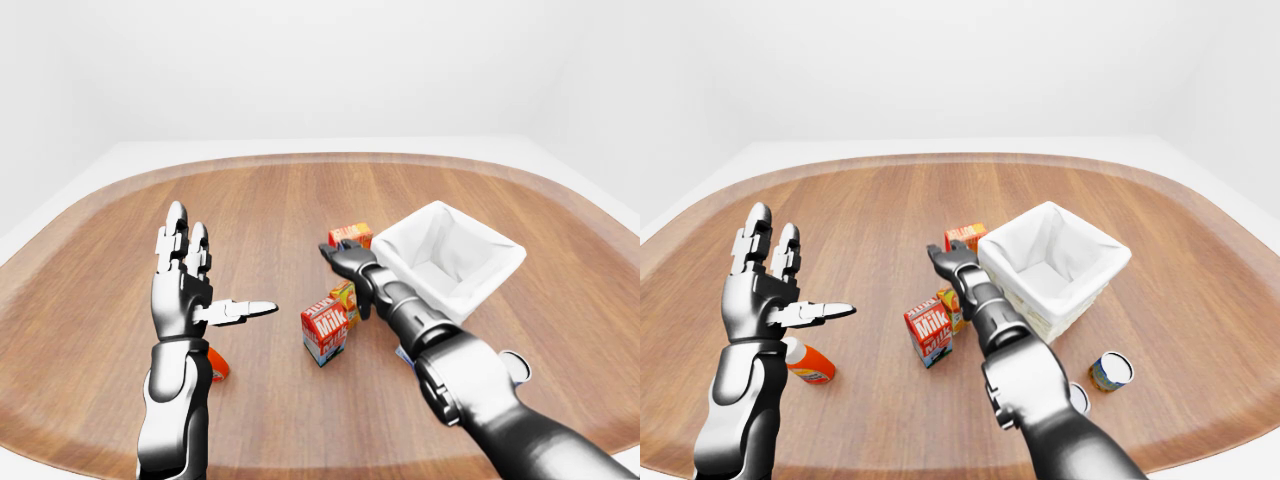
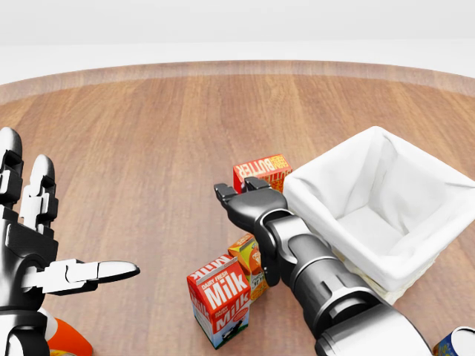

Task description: Pick up the orange juice, and put it in the basket.

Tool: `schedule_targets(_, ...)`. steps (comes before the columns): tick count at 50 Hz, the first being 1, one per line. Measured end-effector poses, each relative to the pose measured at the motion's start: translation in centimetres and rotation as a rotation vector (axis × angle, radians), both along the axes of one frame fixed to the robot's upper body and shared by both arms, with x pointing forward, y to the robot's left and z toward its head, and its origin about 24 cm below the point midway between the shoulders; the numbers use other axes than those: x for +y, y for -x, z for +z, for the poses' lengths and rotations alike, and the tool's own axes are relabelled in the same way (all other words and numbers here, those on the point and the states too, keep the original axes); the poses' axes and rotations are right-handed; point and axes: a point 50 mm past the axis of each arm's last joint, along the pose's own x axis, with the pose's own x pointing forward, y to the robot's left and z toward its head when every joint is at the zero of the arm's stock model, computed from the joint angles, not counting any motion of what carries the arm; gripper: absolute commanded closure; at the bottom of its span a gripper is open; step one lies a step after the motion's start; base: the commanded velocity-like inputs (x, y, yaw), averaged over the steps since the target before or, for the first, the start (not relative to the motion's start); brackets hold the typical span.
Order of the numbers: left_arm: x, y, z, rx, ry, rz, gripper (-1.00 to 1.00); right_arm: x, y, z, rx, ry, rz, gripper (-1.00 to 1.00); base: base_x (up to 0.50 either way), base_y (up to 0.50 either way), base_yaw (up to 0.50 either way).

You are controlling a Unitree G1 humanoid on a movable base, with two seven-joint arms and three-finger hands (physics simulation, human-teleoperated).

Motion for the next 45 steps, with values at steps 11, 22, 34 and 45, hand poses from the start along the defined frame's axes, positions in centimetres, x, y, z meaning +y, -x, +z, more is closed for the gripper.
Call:
schedule_targets(11,0.0,0.0,0.0,0.000,0.000,0.000,-1.00,-0.1,0.4,-0.7,0.011,-0.004,-0.003,-1.00,0.00,0.00,0.00)
schedule_targets(22,0.0,0.0,0.0,-0.001,0.000,0.000,-1.00,-0.2,0.8,-1.4,0.022,-0.008,-0.008,-1.00,0.00,0.00,0.00)
schedule_targets(34,0.0,0.1,0.1,-0.005,0.001,0.001,-1.00,-0.2,1.2,-2.1,0.035,-0.013,-0.011,-1.00,0.00,0.00,0.00)
schedule_targets(45,0.0,0.1,0.1,-0.005,0.001,0.002,-1.00,-0.3,1.4,-2.5,0.043,-0.016,-0.014,-1.00,0.00,0.00,0.00)
